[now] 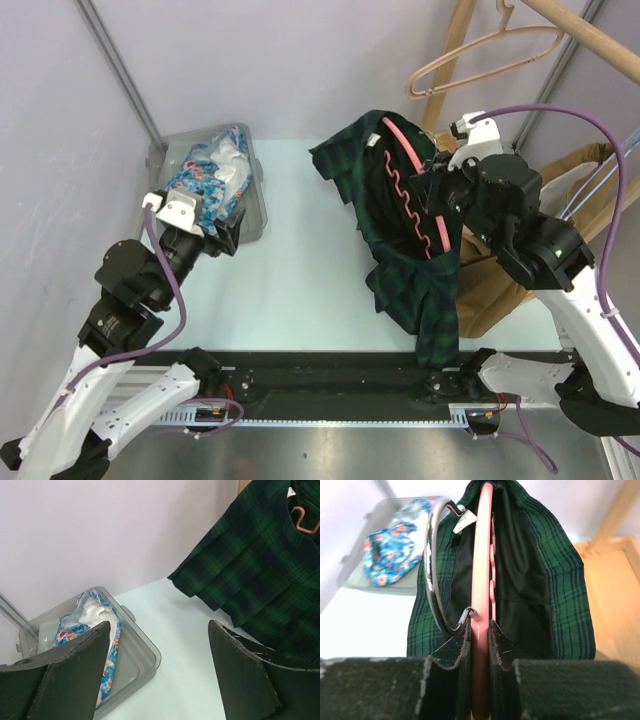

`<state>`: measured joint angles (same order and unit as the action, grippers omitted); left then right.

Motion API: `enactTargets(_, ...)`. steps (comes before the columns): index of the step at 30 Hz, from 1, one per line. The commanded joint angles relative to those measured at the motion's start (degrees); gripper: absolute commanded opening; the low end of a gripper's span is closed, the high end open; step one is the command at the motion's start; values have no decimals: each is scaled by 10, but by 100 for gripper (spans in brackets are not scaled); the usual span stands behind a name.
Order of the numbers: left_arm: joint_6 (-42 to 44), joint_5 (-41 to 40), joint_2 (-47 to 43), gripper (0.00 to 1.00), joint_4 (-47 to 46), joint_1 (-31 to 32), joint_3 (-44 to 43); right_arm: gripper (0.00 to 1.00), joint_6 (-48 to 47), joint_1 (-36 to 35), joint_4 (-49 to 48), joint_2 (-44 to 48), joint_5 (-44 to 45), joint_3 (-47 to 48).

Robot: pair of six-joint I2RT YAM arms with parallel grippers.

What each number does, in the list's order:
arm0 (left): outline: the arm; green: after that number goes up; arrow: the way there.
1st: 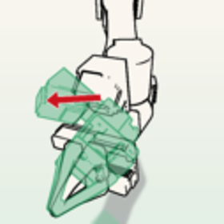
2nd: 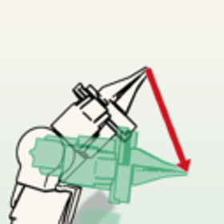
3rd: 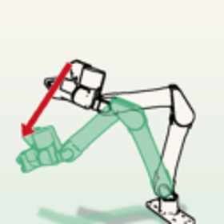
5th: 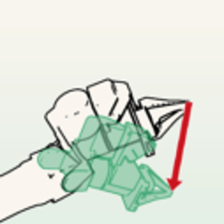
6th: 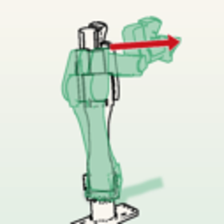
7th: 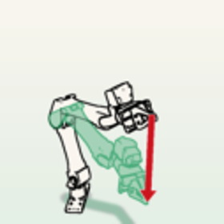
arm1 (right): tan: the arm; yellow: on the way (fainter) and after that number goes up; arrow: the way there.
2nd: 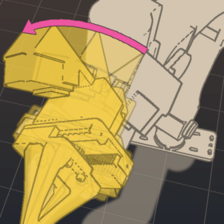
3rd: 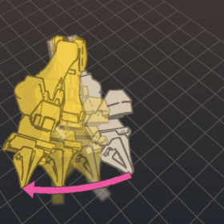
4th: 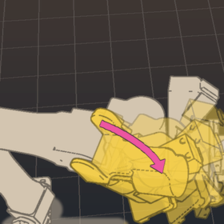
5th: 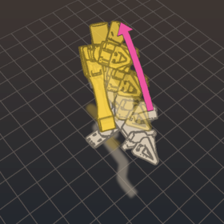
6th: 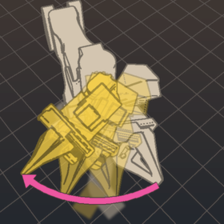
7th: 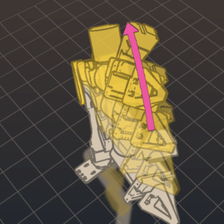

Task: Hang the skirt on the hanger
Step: Hang the hanger with skirt onto the clothesline

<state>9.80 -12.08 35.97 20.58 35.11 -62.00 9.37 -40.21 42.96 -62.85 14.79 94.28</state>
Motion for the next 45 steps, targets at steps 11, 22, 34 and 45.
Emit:
enactTargets(11,-25,-3,-3,83,-23,-1,10,0,116,34,1,0,198,23)
enactTargets(22,-29,8,-1,83,-20,-1,6,0,110,108,-38,-36,269,51)
enactTargets(34,-30,15,-4,83,-1,-1,-11,0,9,154,-154,-121,414,118)
enactTargets(45,-34,22,-1,83,10,-1,-23,0,-85,203,-243,-177,470,177)
